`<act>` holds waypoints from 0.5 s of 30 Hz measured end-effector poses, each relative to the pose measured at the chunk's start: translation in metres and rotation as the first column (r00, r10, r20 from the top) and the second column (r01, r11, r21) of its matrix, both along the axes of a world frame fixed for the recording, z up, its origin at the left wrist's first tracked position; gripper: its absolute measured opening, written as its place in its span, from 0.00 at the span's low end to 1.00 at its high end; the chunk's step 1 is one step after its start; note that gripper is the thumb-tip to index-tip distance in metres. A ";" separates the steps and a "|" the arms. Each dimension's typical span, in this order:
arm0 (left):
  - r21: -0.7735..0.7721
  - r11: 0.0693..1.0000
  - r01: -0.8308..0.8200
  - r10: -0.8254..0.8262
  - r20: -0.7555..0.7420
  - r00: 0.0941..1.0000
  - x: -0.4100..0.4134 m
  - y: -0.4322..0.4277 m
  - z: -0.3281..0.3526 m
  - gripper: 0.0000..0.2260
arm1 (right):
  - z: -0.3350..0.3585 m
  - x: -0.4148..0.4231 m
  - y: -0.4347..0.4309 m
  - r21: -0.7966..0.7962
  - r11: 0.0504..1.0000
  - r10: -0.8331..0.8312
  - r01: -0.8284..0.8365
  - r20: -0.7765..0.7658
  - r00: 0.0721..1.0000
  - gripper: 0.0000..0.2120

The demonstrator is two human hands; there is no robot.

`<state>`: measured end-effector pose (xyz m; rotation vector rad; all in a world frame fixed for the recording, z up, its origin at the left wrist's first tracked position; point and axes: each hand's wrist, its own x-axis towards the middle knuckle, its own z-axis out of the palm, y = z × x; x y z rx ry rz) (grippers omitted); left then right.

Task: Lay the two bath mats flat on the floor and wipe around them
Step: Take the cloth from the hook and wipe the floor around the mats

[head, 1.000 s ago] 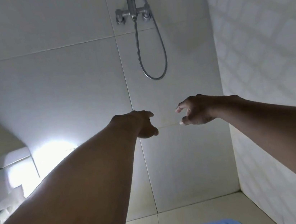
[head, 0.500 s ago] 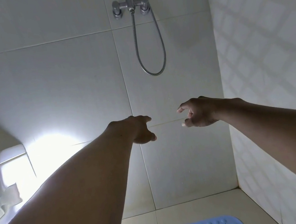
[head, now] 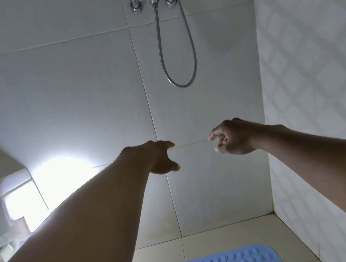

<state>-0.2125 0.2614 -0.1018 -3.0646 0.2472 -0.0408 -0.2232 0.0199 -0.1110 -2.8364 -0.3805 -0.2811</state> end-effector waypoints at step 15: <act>0.059 0.998 0.000 -0.004 0.072 0.997 0.002 -0.023 0.600 0.37 | 0.616 0.005 -0.023 -0.046 0.993 -0.112 0.112 0.014 0.994 0.20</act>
